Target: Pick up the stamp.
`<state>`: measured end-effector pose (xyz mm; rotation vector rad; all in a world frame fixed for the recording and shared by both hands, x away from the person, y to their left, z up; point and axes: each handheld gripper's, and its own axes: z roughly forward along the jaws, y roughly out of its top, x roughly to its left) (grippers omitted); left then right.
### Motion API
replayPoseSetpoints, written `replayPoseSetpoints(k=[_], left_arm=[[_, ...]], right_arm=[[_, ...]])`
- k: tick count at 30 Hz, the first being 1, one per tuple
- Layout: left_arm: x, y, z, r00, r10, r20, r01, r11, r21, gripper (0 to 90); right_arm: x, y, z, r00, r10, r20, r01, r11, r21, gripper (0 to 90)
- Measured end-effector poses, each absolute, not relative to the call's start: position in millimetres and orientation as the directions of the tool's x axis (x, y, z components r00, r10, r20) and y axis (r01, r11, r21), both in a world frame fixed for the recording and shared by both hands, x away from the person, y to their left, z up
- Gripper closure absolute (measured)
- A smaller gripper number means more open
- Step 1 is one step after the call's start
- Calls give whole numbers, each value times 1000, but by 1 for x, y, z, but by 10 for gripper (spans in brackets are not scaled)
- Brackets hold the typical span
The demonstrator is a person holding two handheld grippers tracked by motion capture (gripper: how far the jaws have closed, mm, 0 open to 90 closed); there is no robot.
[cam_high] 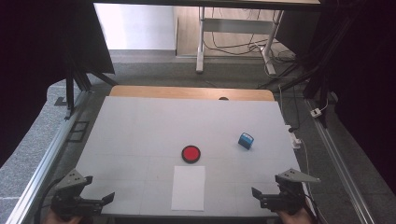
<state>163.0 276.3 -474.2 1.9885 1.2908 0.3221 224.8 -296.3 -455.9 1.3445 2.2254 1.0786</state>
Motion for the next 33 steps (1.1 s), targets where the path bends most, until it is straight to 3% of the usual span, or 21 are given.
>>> replayPoseSetpoints(k=[10,33], left_arm=[[163,277,-475,469,866,-174,688,-235,686,0],[162,278,-476,462,866,-192,701,-223,678,0]], right_arm=[[219,-295,-453,-521,853,44,574,311,757,0],[223,-294,-452,-540,841,45,570,325,755,0]])
